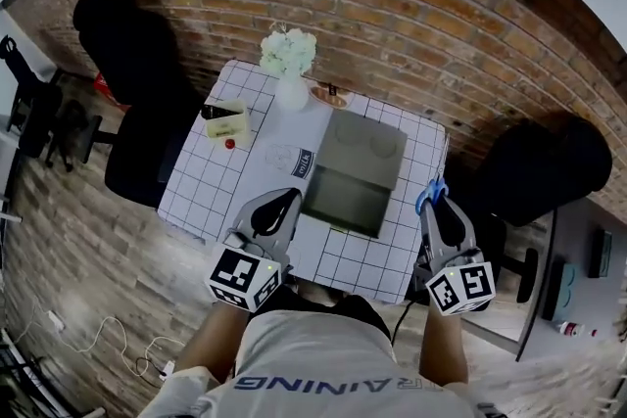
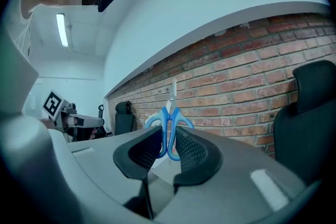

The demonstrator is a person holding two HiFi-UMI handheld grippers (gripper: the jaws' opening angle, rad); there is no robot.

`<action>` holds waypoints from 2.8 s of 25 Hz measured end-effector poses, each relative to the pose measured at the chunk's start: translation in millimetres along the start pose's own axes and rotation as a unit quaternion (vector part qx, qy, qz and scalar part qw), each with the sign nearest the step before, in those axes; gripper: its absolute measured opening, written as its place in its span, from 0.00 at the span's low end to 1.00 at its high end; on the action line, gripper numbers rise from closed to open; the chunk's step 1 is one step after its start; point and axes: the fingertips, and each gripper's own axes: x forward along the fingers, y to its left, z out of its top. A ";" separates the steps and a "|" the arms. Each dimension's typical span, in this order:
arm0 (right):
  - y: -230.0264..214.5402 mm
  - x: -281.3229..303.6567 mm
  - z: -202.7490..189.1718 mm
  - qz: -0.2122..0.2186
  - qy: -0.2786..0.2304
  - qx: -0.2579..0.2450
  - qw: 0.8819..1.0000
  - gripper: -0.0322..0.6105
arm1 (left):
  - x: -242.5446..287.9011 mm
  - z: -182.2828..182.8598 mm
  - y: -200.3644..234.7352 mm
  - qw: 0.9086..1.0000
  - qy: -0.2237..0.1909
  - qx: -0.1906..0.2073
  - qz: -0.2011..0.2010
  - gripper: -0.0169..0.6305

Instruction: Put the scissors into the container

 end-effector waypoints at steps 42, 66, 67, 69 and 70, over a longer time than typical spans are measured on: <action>53.8 112.4 -292.0 0.126 0.416 -0.174 0.884 0.21 | -28.9 -32.6 69.7 0.994 0.047 -0.040 0.091 0.02; 43.0 119.7 -331.5 0.106 0.490 -0.169 0.849 0.23 | -37.1 -51.0 84.8 0.992 0.062 -0.068 0.091 0.02; 43.3 120.3 -330.4 0.106 0.487 -0.168 0.851 0.26 | -36.1 -51.4 84.3 0.992 0.062 -0.068 0.090 0.02; 43.5 121.3 -327.8 0.107 0.482 -0.166 0.854 0.28 | -34.3 -51.3 83.9 0.992 0.063 -0.067 0.088 0.02; 43.4 121.7 -326.5 0.108 0.480 -0.165 0.855 0.28 | -33.2 -50.9 83.7 0.992 0.063 -0.067 0.087 0.02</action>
